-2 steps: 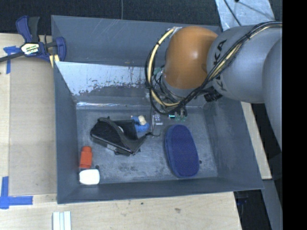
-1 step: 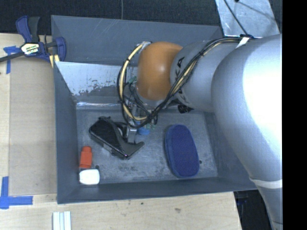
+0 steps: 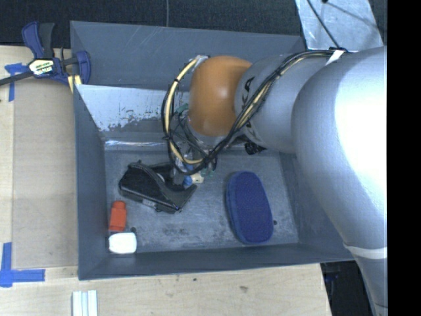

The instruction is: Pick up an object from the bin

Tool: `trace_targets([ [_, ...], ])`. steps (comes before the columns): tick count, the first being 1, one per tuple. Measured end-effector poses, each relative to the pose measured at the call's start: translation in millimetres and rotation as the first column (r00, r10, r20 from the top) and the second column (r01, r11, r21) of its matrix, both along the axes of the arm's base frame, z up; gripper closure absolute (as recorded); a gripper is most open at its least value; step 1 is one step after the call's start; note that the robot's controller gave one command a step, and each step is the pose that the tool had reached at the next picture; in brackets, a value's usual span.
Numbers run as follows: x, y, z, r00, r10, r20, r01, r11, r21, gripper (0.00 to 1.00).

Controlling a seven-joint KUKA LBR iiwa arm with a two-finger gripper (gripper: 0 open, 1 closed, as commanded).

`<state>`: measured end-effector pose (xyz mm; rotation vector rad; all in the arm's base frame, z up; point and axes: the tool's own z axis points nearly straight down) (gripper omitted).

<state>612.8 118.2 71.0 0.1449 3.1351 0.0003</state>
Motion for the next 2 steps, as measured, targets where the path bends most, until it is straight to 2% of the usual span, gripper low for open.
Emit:
trace_targets([
  [1,6.2,54.6,128.8,0.999,0.043,0.007,-0.043,0.999,0.003,1.00],
  [2,-1.3,33.4,230.8,0.867,0.499,0.007,-0.499,0.867,-0.003,1.00],
])
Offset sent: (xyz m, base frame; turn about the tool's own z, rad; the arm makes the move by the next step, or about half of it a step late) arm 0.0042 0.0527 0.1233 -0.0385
